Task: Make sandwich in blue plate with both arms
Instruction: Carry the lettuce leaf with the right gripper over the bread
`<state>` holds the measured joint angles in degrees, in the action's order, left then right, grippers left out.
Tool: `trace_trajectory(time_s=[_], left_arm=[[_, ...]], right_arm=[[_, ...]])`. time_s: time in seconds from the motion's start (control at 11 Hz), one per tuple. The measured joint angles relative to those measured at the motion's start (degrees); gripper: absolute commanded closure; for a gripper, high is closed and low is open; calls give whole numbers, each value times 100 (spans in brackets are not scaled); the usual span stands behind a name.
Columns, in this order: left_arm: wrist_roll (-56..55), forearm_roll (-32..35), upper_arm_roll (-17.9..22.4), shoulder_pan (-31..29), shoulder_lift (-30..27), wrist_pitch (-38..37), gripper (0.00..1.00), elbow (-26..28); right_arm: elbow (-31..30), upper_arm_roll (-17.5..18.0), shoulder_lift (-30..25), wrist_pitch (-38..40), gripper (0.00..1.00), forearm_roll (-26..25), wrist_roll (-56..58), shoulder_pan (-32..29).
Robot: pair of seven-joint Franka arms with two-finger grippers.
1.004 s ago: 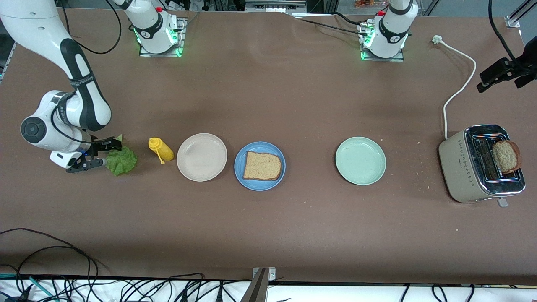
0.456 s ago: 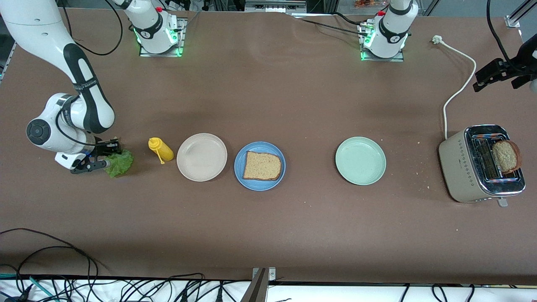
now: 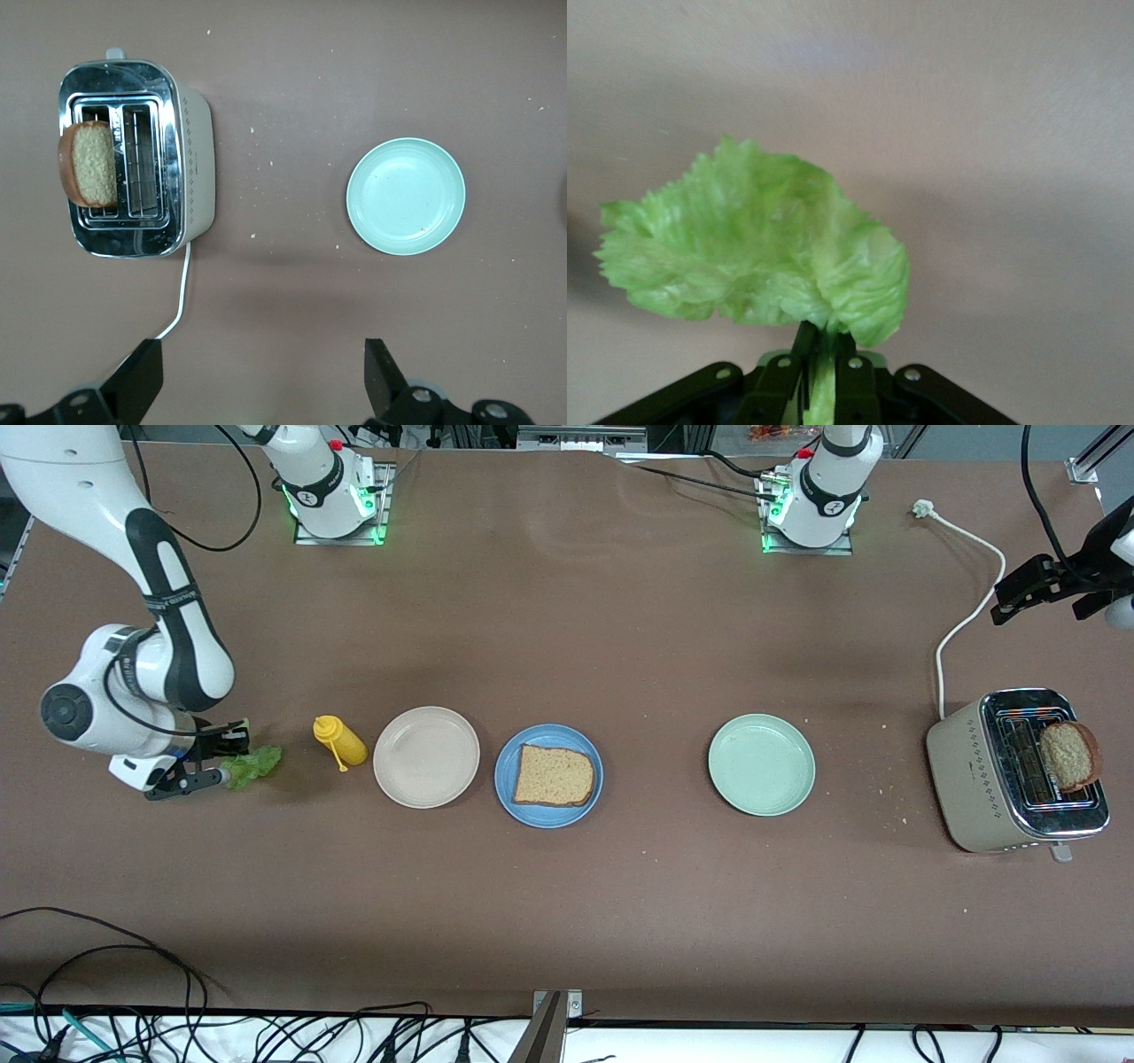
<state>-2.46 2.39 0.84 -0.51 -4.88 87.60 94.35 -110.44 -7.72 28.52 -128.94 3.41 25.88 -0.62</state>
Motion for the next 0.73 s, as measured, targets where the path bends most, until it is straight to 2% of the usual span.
trace_trajectory(time_s=[0.27,0.55,0.73], left_arm=[[5,0,-32,6,78,-22,0,-105],[11,0,-23,-1,148,-31,0,-116],[15,0,-22,-15,165,-31,0,-122]], right_arm=[[1192,41,-145,1757,87,13,-59,121],[2298,69,-179,3323,87,30,-749,511],[2696,93,-184,3793,87,51,-1457,946]])
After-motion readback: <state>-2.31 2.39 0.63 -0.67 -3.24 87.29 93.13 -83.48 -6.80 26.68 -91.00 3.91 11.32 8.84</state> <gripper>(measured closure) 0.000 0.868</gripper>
